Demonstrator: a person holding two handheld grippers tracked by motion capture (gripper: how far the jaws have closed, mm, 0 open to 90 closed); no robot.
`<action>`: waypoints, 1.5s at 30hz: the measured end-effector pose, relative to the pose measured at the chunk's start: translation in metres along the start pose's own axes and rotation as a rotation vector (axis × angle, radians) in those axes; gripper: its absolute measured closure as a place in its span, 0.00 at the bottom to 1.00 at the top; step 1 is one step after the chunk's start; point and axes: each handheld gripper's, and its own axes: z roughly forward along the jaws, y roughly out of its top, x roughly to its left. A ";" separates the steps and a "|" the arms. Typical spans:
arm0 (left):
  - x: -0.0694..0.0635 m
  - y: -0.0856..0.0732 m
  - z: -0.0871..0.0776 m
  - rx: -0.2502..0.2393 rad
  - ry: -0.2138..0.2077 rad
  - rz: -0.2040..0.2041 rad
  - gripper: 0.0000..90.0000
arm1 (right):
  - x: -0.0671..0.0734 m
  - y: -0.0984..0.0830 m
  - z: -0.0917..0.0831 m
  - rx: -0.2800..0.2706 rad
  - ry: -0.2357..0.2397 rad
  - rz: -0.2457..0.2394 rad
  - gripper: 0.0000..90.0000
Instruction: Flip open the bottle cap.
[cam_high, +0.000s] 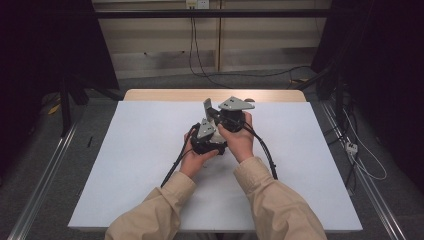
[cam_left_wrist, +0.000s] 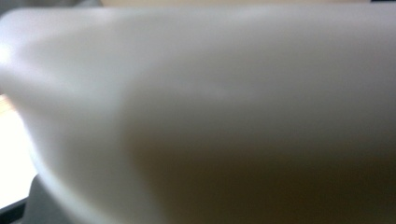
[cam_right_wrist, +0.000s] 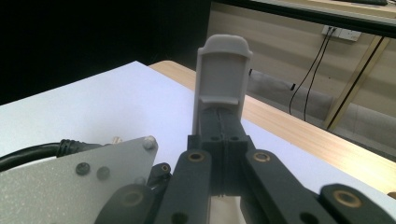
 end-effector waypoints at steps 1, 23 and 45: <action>0.000 0.000 0.000 0.000 0.001 0.001 0.20 | 0.000 0.000 0.000 0.000 0.001 0.000 1.00; 0.000 0.000 0.000 0.002 0.001 0.000 0.20 | 0.000 -0.001 0.003 -0.001 0.008 0.008 1.00; 0.000 0.000 0.000 0.002 0.005 -0.025 0.20 | -0.001 0.000 0.008 -0.003 0.009 0.007 1.00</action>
